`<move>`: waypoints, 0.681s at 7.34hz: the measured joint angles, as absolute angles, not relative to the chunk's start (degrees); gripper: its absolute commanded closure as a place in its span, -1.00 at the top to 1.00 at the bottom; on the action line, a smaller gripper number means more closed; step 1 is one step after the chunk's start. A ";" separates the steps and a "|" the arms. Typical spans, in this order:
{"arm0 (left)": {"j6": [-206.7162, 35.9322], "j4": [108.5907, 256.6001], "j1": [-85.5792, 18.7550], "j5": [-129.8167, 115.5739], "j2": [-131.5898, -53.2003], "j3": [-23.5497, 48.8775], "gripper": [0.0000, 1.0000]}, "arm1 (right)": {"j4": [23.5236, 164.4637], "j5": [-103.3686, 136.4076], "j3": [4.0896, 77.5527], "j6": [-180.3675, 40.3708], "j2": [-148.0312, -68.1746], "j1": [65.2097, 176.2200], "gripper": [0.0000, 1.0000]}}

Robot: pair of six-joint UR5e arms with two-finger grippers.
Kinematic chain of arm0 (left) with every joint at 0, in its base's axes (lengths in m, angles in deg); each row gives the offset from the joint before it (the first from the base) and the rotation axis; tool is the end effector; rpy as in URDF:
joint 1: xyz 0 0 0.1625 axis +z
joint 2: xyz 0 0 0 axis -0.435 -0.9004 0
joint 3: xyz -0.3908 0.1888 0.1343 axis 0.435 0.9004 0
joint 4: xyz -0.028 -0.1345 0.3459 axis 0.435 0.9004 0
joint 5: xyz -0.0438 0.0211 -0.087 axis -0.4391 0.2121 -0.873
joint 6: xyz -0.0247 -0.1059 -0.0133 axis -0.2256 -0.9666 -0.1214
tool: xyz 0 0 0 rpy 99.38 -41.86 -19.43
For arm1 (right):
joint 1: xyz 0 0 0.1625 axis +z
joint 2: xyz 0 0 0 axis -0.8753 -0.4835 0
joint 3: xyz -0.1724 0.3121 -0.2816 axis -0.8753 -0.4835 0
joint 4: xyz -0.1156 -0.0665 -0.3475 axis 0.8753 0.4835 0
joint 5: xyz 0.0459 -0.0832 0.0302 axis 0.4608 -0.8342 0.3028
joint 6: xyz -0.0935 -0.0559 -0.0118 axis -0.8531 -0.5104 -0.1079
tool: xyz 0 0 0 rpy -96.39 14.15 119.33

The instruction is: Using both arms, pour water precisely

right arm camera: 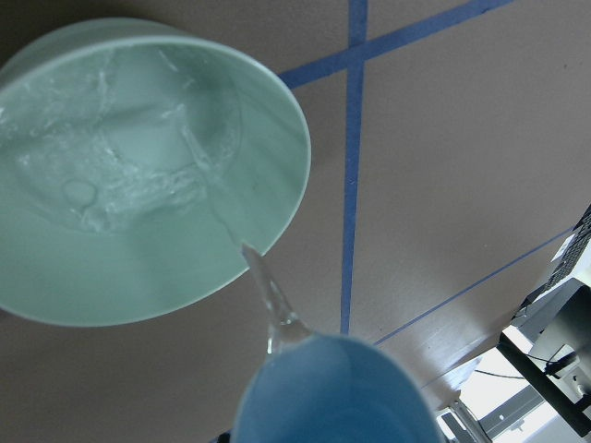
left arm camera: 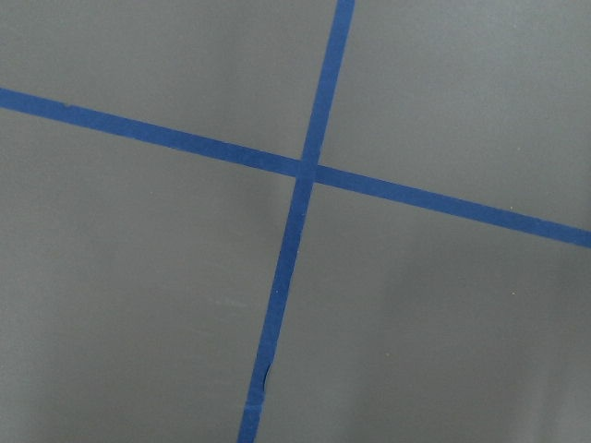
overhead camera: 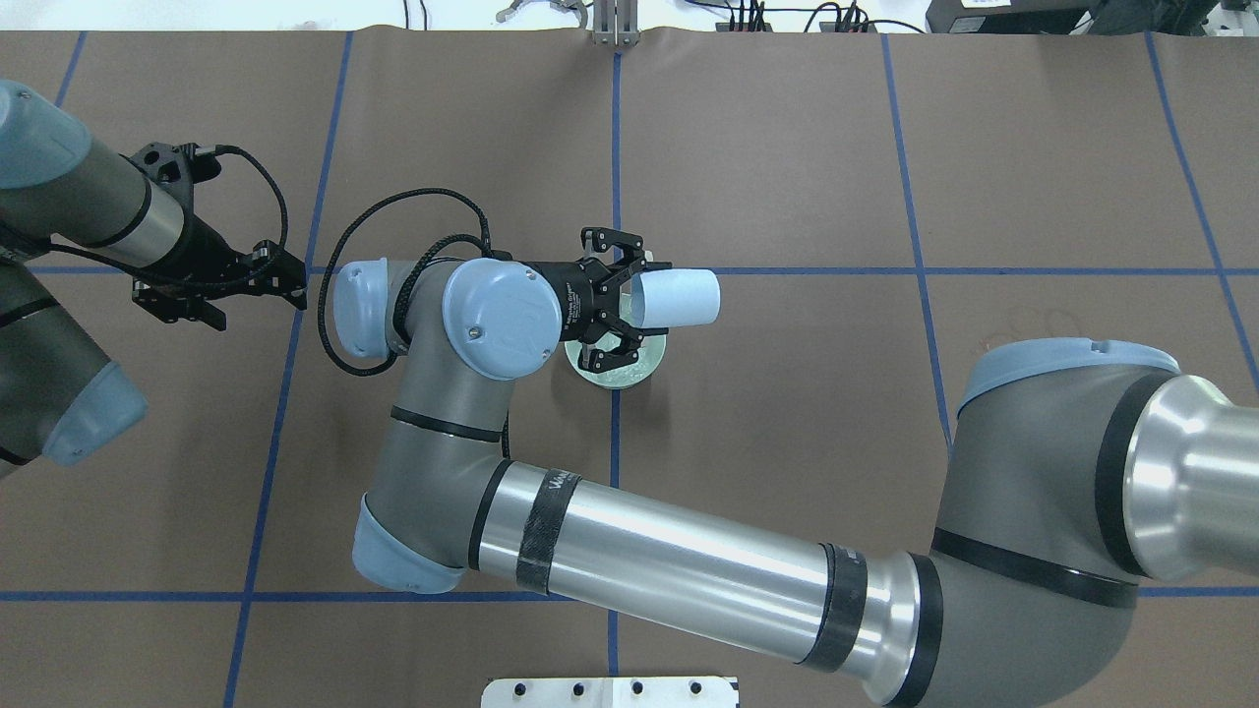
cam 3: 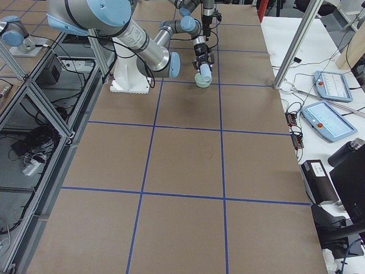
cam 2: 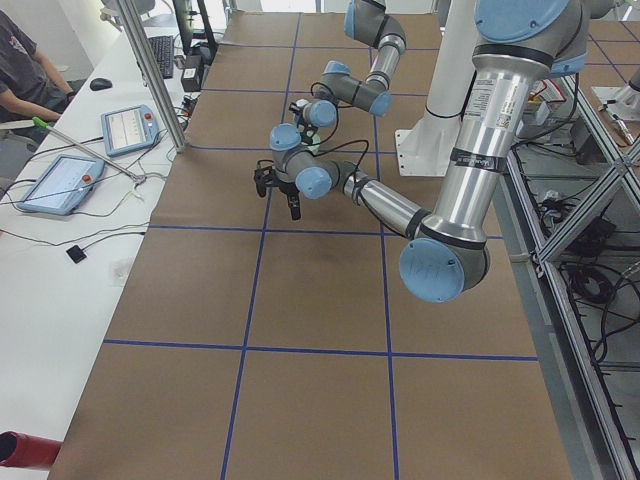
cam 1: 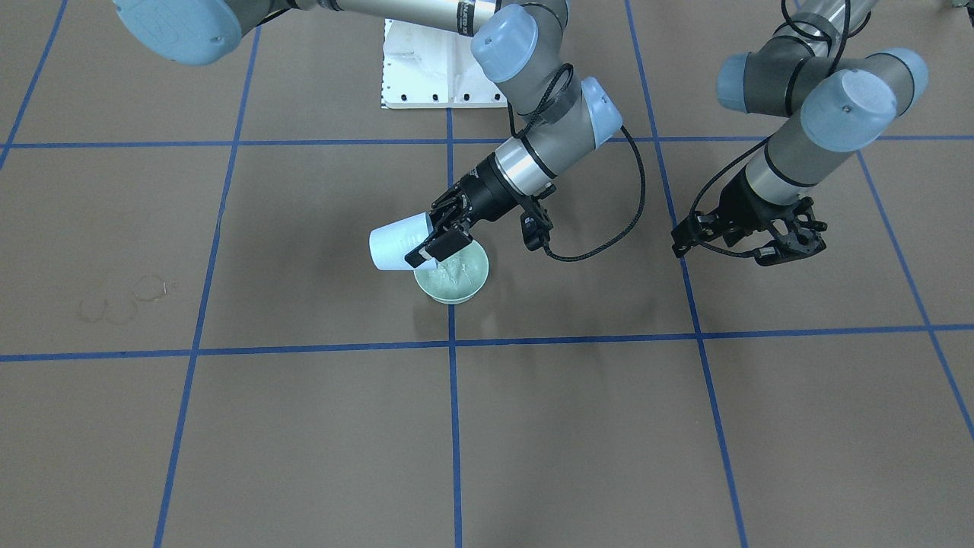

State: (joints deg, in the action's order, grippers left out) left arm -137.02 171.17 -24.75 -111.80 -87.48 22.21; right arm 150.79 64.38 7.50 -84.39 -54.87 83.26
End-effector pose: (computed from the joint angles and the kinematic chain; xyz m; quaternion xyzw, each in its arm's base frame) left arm 0.3047 -0.4780 0.4576 -0.0367 0.4357 -0.1042 0.8933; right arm -0.6661 -0.4543 0.1594 0.0914 0.1387 -0.5357 0.8279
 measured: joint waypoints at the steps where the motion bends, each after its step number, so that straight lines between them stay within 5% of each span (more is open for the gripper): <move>1: -137.02 171.17 -24.76 -111.82 -87.48 22.24 1.00 | 150.70 64.88 9.88 -83.39 -55.57 83.30 -1.00; 5: -137.02 171.02 -24.76 -111.83 -87.56 22.91 1.00 | 146.89 73.81 24.95 -71.01 -64.68 87.30 -1.00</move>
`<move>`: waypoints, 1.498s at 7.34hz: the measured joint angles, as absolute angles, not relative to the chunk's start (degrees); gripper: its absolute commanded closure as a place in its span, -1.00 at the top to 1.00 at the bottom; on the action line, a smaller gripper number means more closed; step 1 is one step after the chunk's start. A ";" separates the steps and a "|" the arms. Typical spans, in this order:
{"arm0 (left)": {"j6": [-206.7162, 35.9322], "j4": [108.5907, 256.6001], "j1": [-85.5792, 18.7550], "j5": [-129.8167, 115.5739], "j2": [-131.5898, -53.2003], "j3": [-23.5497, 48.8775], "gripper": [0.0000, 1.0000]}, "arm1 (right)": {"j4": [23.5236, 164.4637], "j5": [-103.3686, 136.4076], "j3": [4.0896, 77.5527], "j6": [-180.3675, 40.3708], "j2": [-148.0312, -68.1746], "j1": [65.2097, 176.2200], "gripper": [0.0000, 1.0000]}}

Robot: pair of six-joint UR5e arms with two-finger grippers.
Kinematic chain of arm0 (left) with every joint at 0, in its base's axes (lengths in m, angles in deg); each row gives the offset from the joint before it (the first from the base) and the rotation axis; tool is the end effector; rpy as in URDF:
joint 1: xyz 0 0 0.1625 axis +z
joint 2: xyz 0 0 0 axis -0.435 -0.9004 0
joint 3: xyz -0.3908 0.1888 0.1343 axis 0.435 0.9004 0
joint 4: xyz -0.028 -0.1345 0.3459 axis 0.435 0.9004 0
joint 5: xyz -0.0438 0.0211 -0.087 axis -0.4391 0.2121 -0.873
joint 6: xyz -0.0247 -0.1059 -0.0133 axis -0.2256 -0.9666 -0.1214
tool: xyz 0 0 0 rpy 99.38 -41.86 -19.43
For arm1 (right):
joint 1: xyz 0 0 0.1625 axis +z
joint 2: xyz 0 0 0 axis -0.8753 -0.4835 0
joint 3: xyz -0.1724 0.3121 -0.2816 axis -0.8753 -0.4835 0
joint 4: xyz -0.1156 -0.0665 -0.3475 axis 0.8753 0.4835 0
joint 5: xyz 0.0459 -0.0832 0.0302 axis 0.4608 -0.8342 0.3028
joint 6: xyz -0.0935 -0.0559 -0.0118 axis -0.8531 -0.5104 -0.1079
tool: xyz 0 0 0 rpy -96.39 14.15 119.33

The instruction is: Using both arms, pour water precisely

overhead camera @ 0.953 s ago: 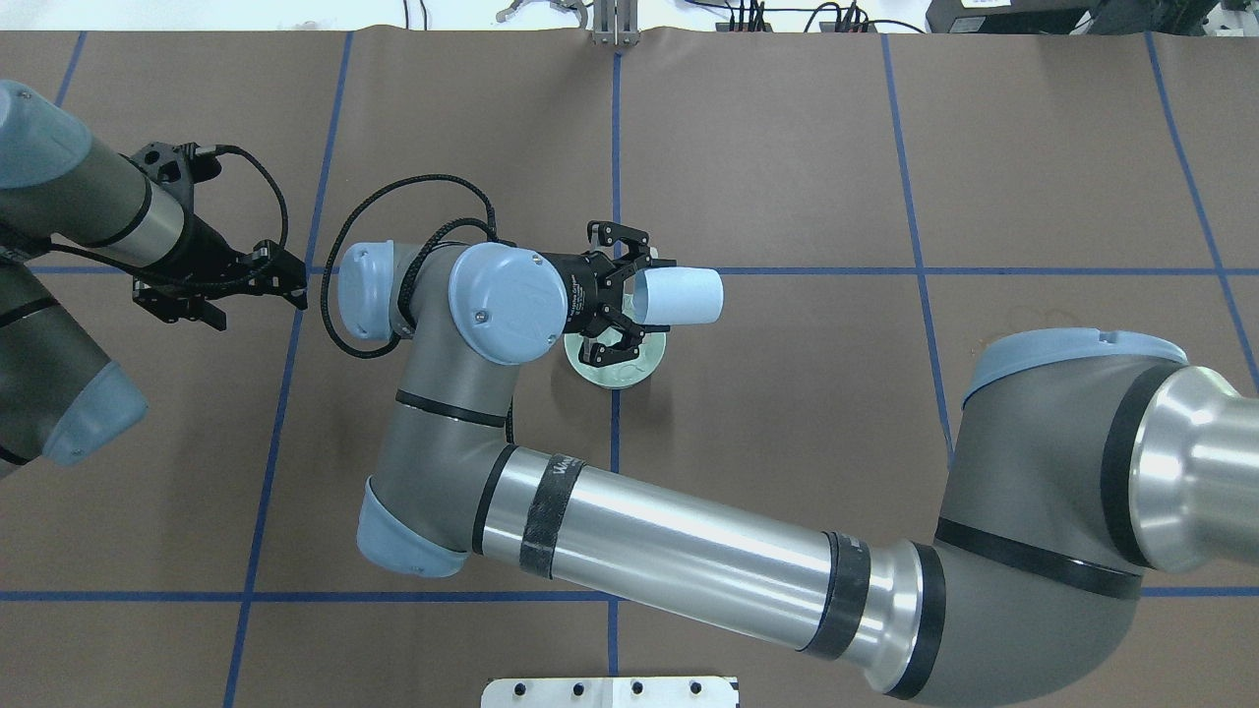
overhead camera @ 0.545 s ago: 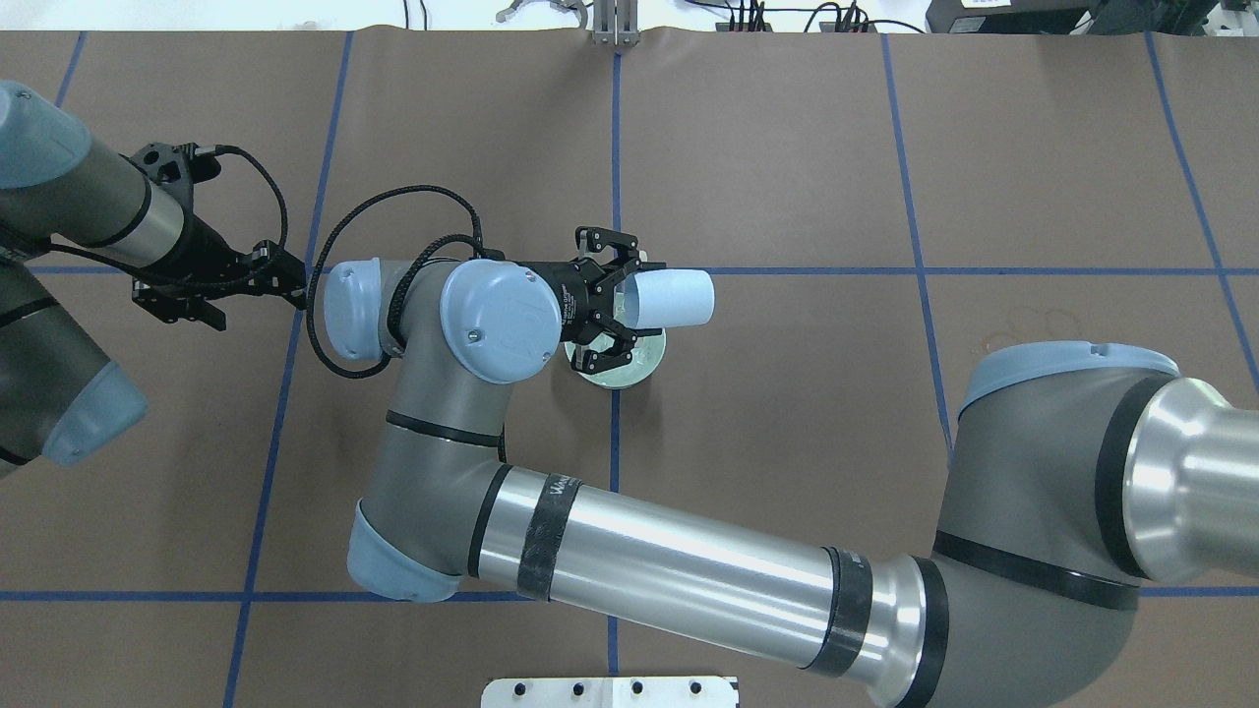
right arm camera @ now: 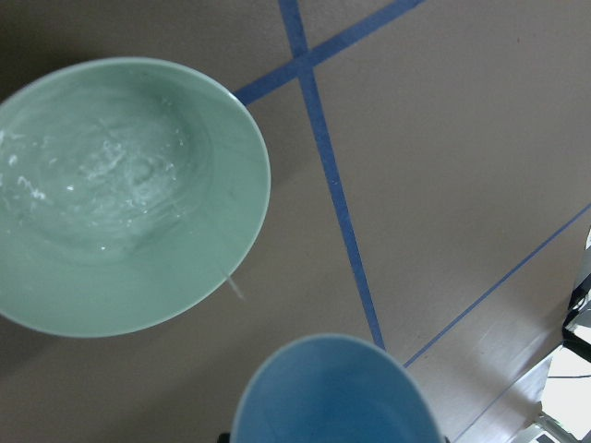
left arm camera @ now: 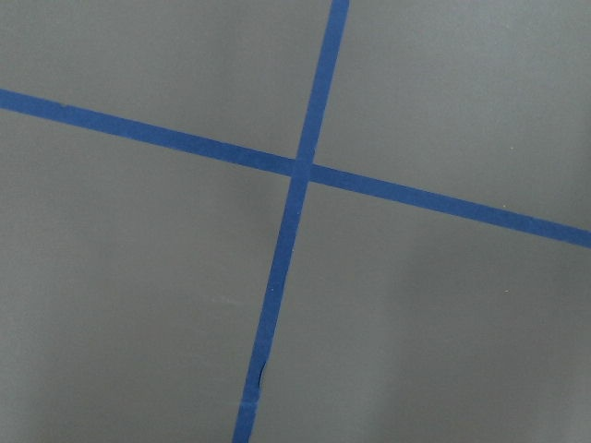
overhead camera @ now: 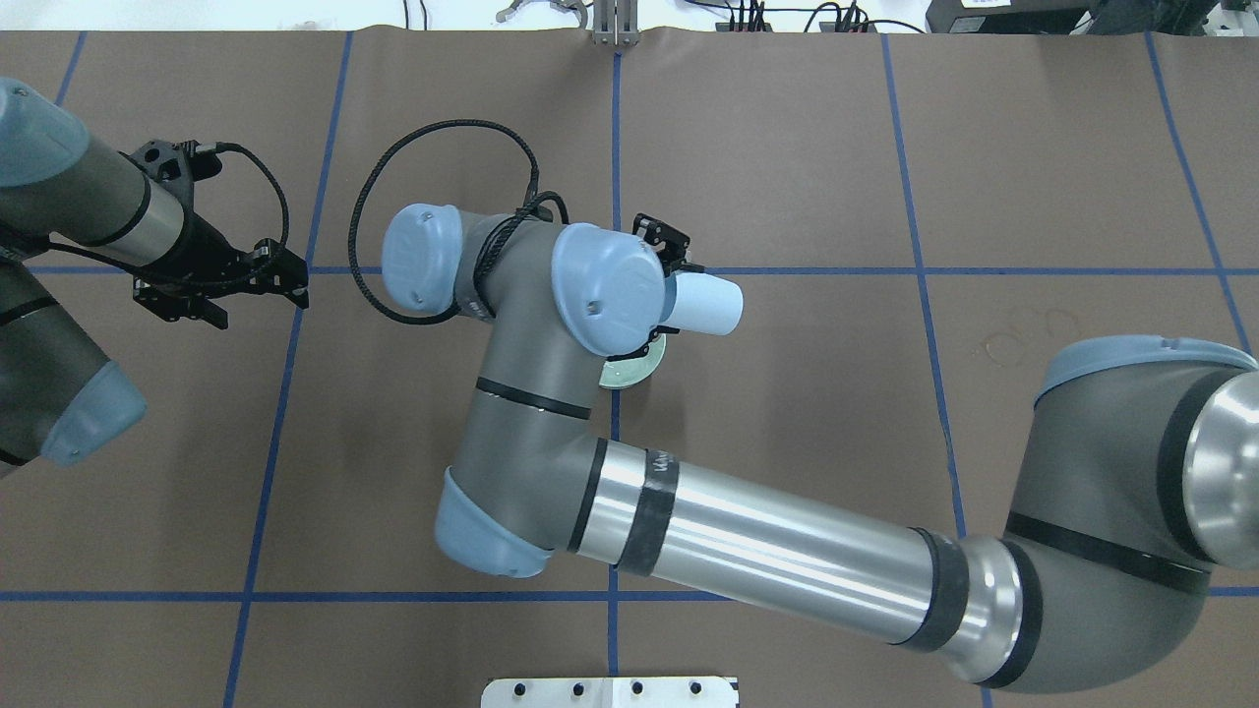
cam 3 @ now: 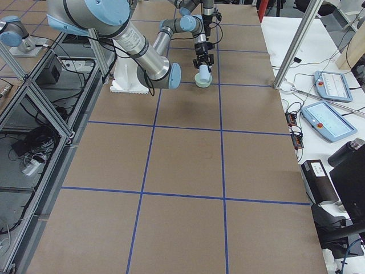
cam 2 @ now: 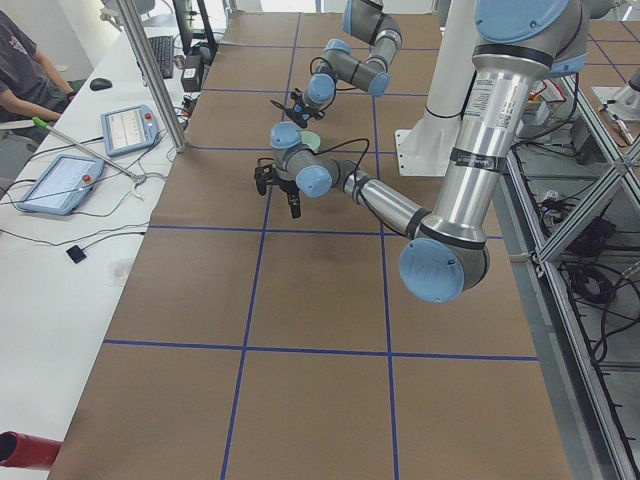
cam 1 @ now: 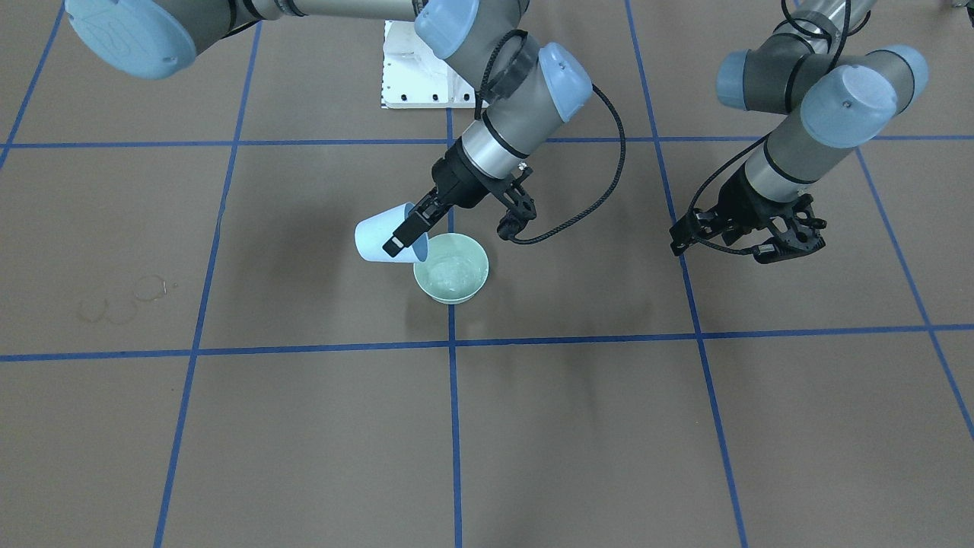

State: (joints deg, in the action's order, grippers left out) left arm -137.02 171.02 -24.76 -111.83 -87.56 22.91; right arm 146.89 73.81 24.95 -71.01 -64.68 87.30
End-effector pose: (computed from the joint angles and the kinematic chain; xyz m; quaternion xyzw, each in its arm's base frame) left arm 0.3037 -0.4769 0.4517 -0.0334 0.4394 -0.1022 0.8918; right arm -0.6020 -0.4657 0.1826 0.1272 0.0037 -0.3984 0.9084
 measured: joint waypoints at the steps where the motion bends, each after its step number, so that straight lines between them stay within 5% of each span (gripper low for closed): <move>1: -137.02 171.00 -24.75 -111.79 -87.56 22.98 1.00 | 141.26 78.05 30.39 -65.65 -70.18 89.95 -1.00; 5: -137.05 170.91 -24.75 -111.49 -88.00 23.14 1.00 | 109.47 103.63 52.72 -56.85 -104.25 108.71 -1.00; 9: -137.22 170.61 -24.70 -111.45 -88.32 23.85 1.00 | 76.23 105.29 53.89 -48.00 -124.45 117.45 -1.00; 11: -137.20 170.56 -24.67 -111.39 -88.30 23.91 1.00 | 63.24 102.71 51.43 -39.20 -128.49 117.33 -1.00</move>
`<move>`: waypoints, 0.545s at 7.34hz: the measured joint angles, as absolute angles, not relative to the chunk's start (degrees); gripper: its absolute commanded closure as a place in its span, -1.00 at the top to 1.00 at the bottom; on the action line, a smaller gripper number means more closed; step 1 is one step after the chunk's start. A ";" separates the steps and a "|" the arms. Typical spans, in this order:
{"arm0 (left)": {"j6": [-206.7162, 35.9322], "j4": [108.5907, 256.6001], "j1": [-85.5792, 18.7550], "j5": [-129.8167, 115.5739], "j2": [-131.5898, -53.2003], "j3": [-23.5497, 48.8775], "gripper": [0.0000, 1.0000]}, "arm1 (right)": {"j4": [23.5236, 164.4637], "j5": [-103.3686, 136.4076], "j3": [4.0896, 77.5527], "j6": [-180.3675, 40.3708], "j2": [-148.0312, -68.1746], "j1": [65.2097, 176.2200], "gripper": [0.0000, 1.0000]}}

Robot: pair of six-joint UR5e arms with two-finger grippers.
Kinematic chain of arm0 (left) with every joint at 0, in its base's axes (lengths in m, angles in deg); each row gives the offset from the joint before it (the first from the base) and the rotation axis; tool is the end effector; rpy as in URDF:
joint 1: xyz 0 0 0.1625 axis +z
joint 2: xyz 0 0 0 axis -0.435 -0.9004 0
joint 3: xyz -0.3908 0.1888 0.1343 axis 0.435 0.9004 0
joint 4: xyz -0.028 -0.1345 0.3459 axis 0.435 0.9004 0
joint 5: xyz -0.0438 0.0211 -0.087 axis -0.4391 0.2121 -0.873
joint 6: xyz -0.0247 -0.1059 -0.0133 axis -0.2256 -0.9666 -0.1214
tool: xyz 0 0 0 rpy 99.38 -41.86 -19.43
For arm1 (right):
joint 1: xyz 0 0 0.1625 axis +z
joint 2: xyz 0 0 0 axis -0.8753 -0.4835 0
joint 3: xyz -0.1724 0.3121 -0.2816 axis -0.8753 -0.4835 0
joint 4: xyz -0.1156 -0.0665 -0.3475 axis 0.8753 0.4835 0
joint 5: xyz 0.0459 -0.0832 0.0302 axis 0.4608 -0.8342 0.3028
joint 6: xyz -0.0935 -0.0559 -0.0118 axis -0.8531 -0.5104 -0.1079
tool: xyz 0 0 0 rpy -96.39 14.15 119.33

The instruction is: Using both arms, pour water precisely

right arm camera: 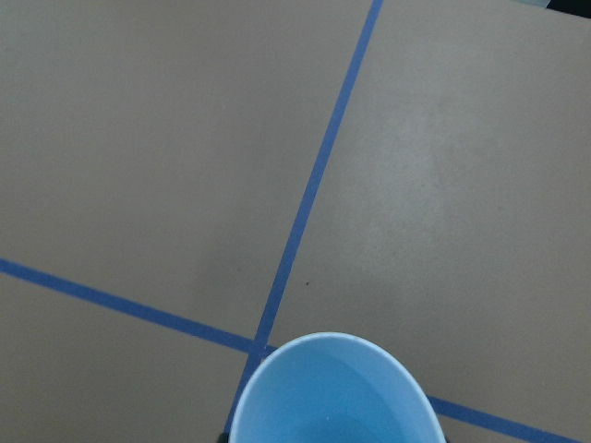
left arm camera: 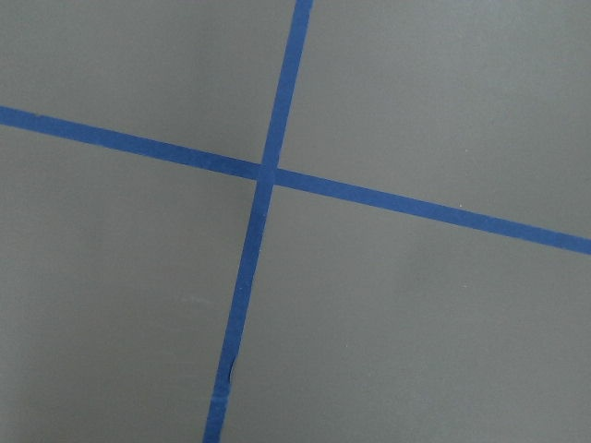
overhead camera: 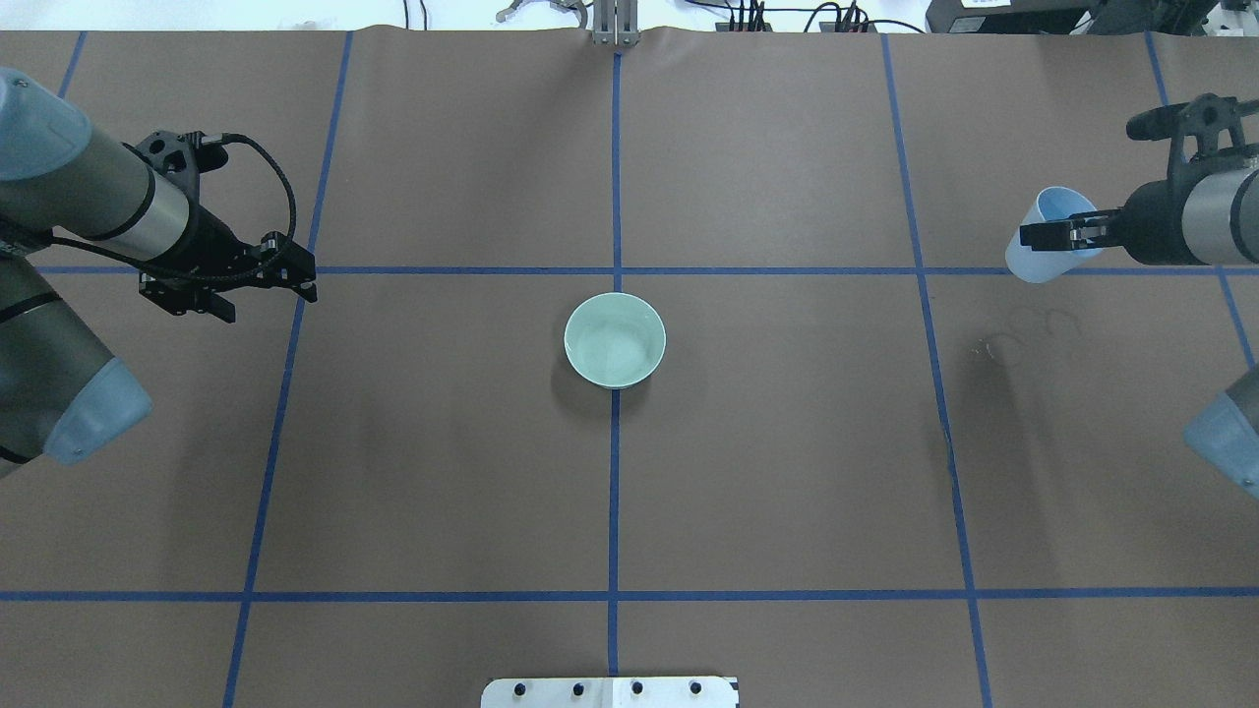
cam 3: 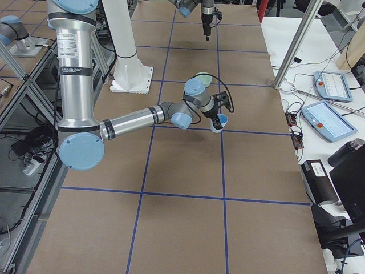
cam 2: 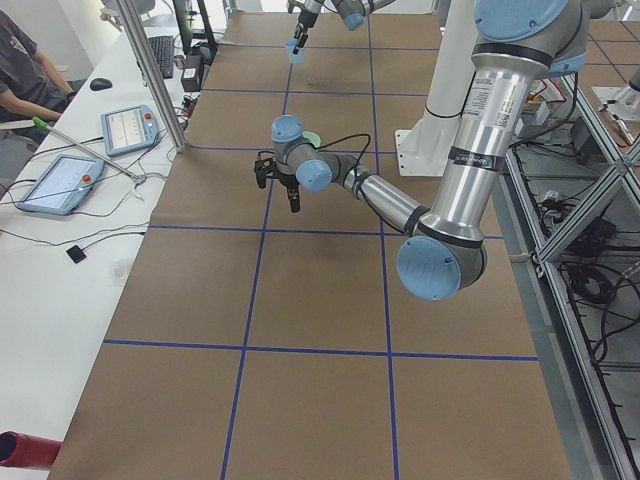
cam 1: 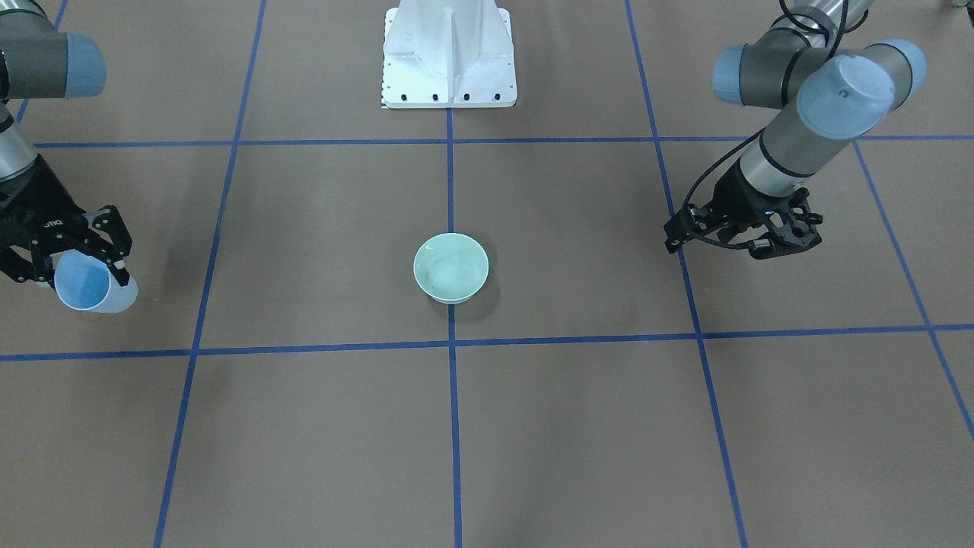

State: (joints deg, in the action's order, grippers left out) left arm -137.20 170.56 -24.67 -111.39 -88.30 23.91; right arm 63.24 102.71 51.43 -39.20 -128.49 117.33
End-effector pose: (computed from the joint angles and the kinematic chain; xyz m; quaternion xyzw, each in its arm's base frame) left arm 0.3047 -0.4779 0.4382 -0.0246 0.4448 -0.1004 0.8896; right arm -0.1844 -0.4512 0.5087 0.2643 -0.4187 0.0225 0.8685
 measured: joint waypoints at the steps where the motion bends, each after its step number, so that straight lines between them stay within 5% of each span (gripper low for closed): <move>1: -137.20 170.56 -24.67 -111.37 -88.25 23.92 1.00 | 61.49 101.68 50.55 -37.78 -129.20 117.08 -0.78; 4: -137.27 170.55 -24.67 -111.36 -88.19 23.91 1.00 | 60.64 100.68 47.06 -36.96 -129.29 115.33 -0.17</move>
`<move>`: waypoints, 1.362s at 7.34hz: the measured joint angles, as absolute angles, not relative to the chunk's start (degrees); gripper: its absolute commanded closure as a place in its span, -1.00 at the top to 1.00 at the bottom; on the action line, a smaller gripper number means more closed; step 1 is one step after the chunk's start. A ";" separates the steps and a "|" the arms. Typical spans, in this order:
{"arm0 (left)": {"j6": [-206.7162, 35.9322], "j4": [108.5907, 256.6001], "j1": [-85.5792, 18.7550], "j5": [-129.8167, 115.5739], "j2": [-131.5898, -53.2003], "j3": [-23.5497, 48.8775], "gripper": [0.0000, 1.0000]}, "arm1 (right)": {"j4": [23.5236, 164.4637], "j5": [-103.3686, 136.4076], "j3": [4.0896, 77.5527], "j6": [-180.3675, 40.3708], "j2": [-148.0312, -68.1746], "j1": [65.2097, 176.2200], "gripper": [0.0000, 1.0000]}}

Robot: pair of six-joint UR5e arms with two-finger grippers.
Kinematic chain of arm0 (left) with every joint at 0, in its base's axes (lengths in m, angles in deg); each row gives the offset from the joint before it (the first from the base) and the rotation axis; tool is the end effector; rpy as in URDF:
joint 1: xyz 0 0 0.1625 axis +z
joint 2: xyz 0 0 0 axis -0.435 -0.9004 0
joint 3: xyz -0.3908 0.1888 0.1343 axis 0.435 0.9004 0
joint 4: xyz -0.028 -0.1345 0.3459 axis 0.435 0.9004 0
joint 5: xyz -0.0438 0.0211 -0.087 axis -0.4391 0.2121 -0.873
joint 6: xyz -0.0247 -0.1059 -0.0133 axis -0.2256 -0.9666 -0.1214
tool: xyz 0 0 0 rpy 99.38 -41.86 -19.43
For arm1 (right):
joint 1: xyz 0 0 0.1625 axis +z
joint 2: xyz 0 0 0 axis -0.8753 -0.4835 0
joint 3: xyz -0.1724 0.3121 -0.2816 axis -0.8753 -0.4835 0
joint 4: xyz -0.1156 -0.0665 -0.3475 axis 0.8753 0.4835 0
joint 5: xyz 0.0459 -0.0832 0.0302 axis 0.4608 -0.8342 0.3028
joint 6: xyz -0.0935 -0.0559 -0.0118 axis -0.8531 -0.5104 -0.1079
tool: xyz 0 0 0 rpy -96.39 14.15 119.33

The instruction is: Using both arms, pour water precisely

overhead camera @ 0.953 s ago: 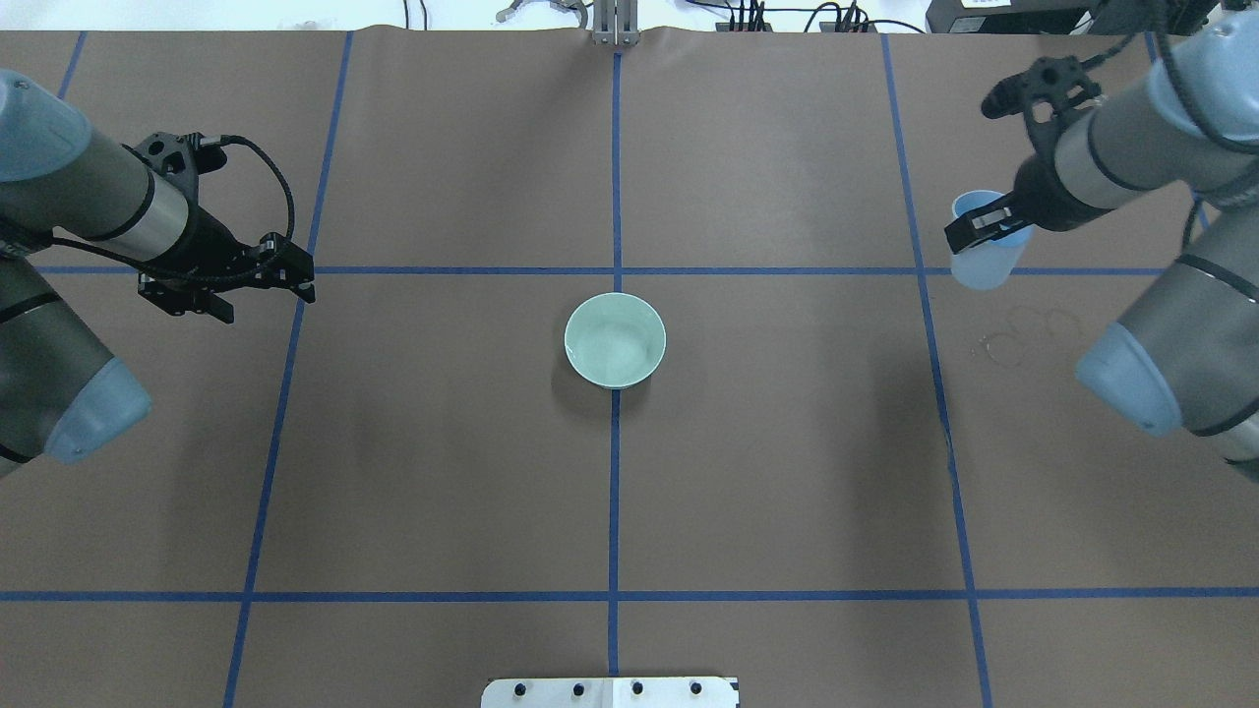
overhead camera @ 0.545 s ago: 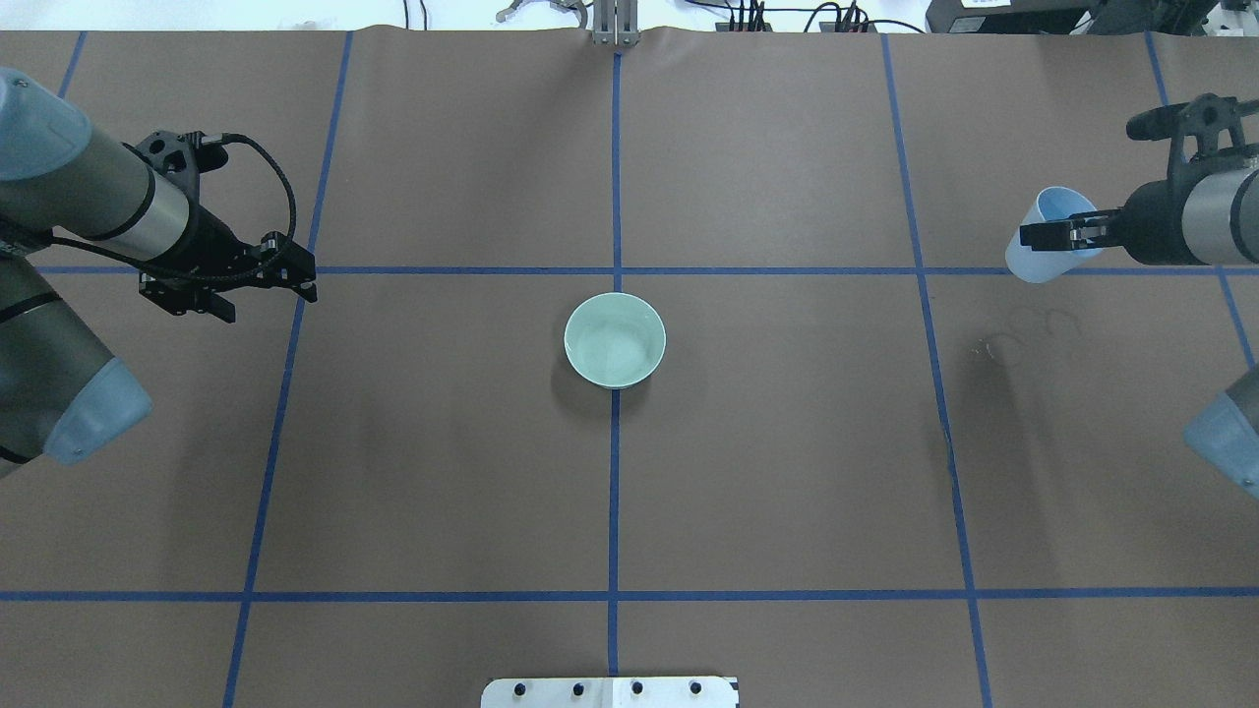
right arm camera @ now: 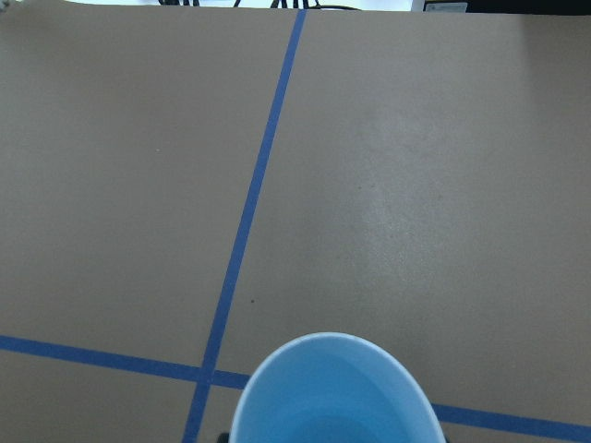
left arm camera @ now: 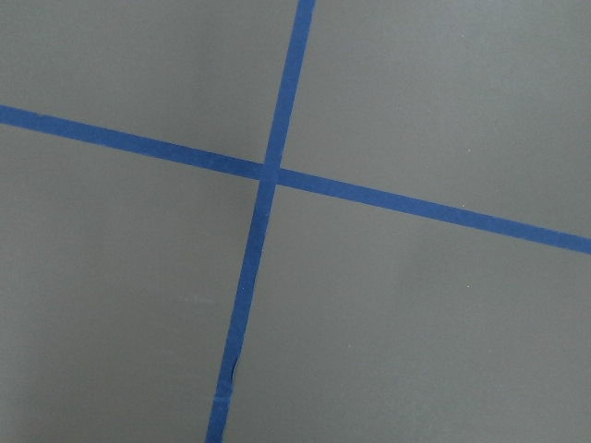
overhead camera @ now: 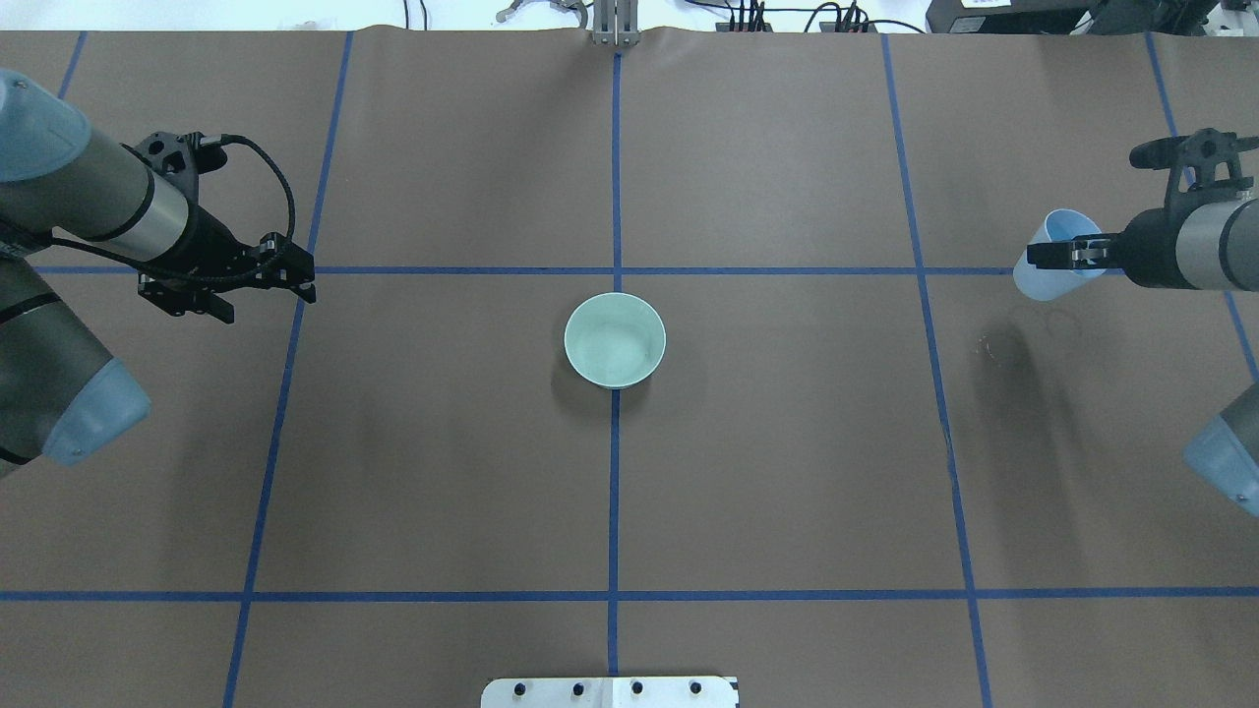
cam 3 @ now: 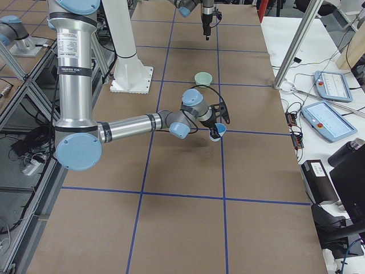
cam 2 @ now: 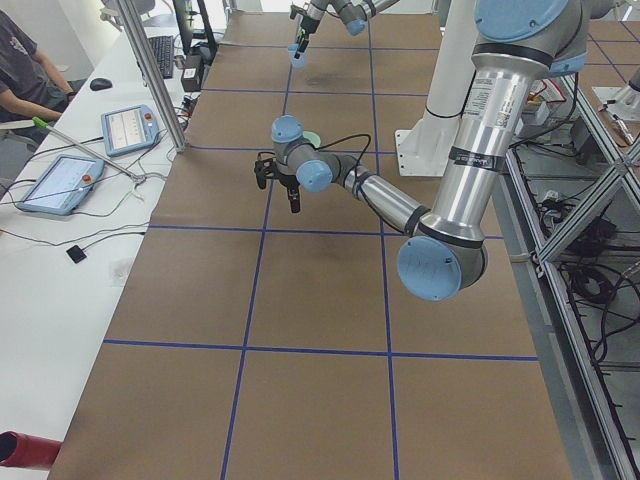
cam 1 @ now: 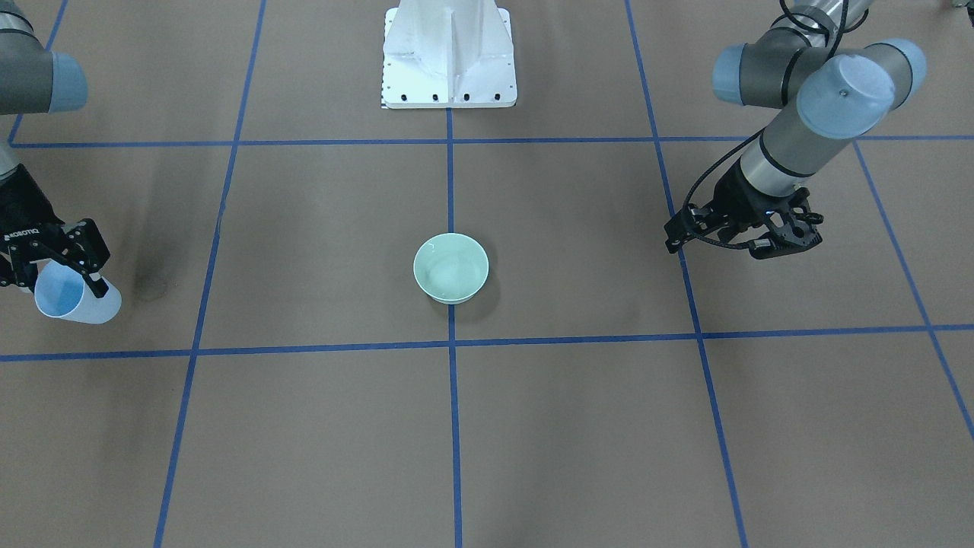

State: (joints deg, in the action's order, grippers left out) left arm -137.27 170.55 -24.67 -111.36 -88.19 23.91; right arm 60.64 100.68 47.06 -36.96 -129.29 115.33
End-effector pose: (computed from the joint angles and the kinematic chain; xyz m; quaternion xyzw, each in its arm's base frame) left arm 0.3044 -0.4775 0.4393 -0.0253 0.4440 -0.1014 0.8899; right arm -0.1980 -0.4479 0.5465 0.2446 -0.4057 0.0372 0.8799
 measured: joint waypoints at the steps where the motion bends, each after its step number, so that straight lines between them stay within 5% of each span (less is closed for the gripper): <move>1: -137.28 170.55 -24.68 -111.36 -88.18 23.92 1.00 | 60.62 100.65 46.06 -36.94 -129.25 114.54 0.24; 4: -137.36 170.48 -24.74 -111.36 -88.09 24.45 1.00 | 60.65 100.54 44.06 -36.69 -128.98 113.03 0.41; 7: -137.32 170.47 -24.82 -111.36 -87.86 24.70 1.00 | 60.58 97.47 43.48 -36.32 -128.68 110.64 0.94; 10: -137.29 170.47 -24.84 -111.36 -87.61 24.95 1.00 | 60.47 95.76 43.70 -36.16 -128.66 109.42 0.98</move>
